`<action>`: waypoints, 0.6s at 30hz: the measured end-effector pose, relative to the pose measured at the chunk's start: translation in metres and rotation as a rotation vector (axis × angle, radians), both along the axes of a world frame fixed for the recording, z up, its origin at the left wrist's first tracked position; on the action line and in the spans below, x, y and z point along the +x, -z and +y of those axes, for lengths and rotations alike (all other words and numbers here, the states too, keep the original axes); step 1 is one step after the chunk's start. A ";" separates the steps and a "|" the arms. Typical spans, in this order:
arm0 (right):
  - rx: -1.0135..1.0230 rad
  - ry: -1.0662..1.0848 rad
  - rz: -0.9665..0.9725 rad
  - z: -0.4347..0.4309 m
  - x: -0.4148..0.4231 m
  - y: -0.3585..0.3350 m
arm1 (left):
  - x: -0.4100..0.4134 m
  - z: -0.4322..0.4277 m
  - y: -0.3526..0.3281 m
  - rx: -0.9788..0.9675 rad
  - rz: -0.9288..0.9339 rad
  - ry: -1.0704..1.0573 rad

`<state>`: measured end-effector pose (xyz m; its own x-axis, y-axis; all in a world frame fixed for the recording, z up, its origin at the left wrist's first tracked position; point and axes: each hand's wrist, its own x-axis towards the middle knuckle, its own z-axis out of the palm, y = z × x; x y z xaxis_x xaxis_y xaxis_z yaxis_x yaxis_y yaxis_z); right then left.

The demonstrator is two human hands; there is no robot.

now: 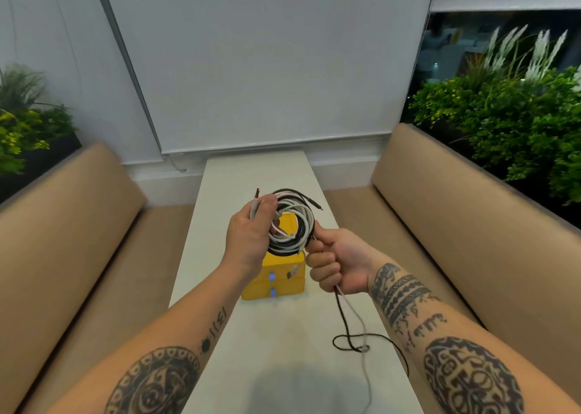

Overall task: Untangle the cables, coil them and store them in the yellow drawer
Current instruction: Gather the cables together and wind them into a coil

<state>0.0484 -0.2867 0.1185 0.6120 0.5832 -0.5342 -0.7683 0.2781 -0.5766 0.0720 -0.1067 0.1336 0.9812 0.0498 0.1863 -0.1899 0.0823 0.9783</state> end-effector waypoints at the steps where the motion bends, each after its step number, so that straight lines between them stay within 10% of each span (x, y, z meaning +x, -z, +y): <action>1: -0.084 0.034 -0.047 0.004 -0.003 0.000 | 0.000 -0.002 -0.002 -0.009 0.001 -0.036; 9: -0.726 0.260 -0.488 0.037 -0.019 0.003 | 0.006 -0.014 -0.012 0.020 0.031 -0.296; 18: -1.311 -0.219 -1.145 0.031 -0.023 -0.040 | 0.014 -0.005 0.000 0.523 -0.150 -0.348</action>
